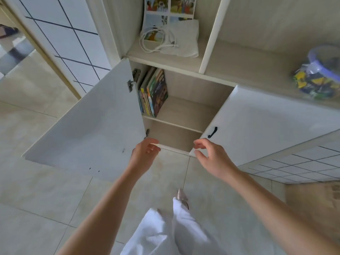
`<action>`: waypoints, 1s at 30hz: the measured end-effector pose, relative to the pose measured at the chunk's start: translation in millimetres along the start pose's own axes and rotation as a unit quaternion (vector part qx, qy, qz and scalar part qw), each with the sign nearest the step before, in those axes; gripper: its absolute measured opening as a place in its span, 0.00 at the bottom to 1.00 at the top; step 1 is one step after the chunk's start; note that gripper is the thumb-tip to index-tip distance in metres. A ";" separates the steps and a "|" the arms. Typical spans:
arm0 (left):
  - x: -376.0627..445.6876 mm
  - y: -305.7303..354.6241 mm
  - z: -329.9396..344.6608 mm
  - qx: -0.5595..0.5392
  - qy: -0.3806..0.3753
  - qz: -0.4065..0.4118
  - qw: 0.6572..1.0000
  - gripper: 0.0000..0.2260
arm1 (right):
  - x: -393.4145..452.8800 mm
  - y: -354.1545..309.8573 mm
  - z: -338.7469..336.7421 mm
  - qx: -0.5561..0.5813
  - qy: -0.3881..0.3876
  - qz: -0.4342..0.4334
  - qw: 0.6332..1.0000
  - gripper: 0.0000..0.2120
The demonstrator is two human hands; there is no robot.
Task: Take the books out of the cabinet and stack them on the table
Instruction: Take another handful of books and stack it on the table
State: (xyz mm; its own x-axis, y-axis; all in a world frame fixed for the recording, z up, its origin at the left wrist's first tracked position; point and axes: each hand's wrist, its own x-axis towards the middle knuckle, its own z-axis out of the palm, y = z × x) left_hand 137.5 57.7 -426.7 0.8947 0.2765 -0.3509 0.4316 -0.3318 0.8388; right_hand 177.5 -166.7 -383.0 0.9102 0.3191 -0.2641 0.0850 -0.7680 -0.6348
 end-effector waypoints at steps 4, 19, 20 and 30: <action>41.4 9.6 2.7 -0.075 0.022 -0.030 0.997 0.11 | 52.3 1.5 -10.5 -0.011 -0.036 -0.017 0.999 0.15; 189.4 -26.7 40.3 -0.124 0.170 -0.071 0.975 0.14 | 264.5 -8.4 34.9 0.027 -0.141 -0.030 0.989 0.14; 200.7 -31.8 41.2 -0.119 0.169 -0.074 0.976 0.14 | 275.2 -10.0 42.8 0.032 -0.142 -0.025 0.989 0.15; 291.4 -71.7 50.3 -0.085 0.184 -0.048 0.978 0.17 | 382.4 -36.5 89.0 0.264 -0.121 0.213 0.933 0.15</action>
State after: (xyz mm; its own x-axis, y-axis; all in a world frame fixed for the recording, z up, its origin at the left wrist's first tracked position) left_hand 373.0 116.7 -610.0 0.7351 0.6155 -0.2843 0.4582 -0.1420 0.8774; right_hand 486.3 32.7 -525.5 0.6921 0.2129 -0.6897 -0.5326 -0.4943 -0.6870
